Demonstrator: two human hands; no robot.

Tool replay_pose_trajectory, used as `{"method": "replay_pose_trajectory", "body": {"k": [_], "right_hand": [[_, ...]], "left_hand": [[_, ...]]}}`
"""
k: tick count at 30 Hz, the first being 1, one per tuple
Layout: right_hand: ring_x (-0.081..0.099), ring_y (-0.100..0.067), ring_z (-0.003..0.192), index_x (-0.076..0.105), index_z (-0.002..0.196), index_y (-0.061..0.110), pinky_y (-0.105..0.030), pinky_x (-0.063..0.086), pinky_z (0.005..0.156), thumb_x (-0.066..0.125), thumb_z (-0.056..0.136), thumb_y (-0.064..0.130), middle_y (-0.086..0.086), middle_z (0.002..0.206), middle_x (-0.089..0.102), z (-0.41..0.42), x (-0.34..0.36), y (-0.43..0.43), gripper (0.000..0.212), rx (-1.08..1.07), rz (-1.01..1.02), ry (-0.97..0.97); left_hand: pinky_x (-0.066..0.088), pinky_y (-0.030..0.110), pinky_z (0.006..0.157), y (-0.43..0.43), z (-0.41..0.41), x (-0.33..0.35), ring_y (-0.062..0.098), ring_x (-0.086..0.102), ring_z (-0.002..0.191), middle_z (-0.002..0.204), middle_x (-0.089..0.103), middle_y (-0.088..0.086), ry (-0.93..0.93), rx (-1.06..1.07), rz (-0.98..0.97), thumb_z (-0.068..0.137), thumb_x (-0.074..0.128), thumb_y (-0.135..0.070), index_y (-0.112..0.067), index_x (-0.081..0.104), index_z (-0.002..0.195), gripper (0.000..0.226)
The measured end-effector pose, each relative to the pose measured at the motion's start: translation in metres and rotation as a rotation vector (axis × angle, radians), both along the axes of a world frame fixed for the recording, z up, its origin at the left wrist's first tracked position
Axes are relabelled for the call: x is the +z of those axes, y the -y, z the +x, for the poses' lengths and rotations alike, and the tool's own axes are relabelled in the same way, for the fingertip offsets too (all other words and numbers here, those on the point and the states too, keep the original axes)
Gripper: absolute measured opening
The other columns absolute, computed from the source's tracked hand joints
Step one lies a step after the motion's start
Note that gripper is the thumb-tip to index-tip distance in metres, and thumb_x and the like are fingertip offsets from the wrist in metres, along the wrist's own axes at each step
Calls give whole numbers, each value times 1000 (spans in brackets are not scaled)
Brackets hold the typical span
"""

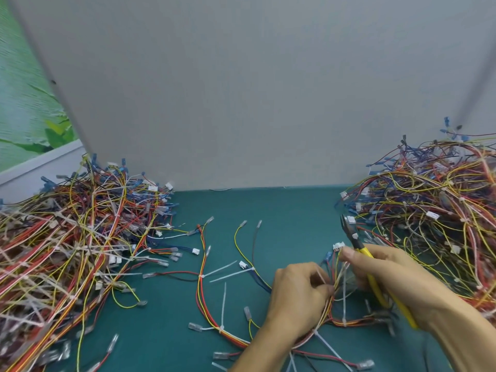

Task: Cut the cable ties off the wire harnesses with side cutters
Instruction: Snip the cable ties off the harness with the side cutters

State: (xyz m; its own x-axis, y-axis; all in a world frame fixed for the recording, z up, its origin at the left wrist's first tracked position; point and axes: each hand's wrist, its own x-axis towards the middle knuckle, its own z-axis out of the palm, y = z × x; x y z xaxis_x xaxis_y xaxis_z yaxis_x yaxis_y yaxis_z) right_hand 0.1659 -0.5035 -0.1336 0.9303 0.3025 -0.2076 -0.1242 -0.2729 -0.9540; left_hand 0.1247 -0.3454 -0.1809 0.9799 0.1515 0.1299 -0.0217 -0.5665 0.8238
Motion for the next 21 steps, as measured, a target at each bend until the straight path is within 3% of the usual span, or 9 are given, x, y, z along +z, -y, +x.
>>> {"method": "replay_pose_trajectory", "body": {"k": [3, 5, 9, 11, 13, 17, 21], "right_hand": [[49, -15, 64, 68, 84, 12, -30, 40, 66, 85, 61, 36, -5, 70, 55, 1, 8, -1, 37, -21, -29, 79], [55, -14, 71, 65, 97, 19, -30, 43, 69, 73, 53, 32, -2, 77, 59, -1, 11, -1, 46, 54, -179, 119], [43, -11, 56, 54, 95, 18, -25, 40, 52, 64, 57, 27, 0, 68, 44, -10, 8, 1, 41, 239, -345, 162], [49, -9, 58, 54, 97, 27, -24, 42, 55, 69, 69, 25, 2, 70, 53, -10, -3, 4, 32, 222, -464, 266], [46, -6, 58, 53, 81, 25, -21, 37, 55, 68, 76, 25, 1, 68, 54, -9, -12, 4, 16, 169, -578, 405], [42, -9, 57, 47, 71, 19, -25, 36, 56, 66, 80, 31, -1, 62, 51, -12, -18, 1, 24, 122, -602, 486], [47, -15, 64, 51, 74, 17, -31, 42, 62, 62, 78, 27, -3, 66, 56, -17, -14, -2, 16, 101, -658, 518]], "left_hand": [[43, 9, 62, -1, 1, -1, -5, 56, 61, 72, 71, -9, 8, 8, -25, 77, 72, -24, -21, 71, 79, 3], [46, 12, 63, -1, 1, -1, -6, 56, 59, 61, 64, -15, 5, 10, -38, 77, 70, -20, -25, 66, 74, 7], [49, 18, 64, -2, 4, -3, -3, 56, 57, 56, 59, -15, -23, 9, 2, 77, 67, -16, -31, 53, 69, 22], [49, 20, 64, -1, 5, -5, 1, 57, 59, 58, 60, -12, -24, 10, 43, 76, 67, -17, -32, 51, 67, 23], [51, 24, 65, 0, 6, -6, 6, 58, 60, 58, 61, -9, -20, 11, 78, 74, 66, -18, -32, 51, 66, 22], [52, 29, 66, 3, 5, -7, 11, 60, 66, 62, 64, -9, -21, 2, 92, 72, 67, -20, -28, 53, 70, 17], [53, 33, 67, 6, 3, -7, 17, 63, 73, 69, 68, -7, -21, 9, 97, 70, 66, -24, -24, 55, 76, 13]]}}
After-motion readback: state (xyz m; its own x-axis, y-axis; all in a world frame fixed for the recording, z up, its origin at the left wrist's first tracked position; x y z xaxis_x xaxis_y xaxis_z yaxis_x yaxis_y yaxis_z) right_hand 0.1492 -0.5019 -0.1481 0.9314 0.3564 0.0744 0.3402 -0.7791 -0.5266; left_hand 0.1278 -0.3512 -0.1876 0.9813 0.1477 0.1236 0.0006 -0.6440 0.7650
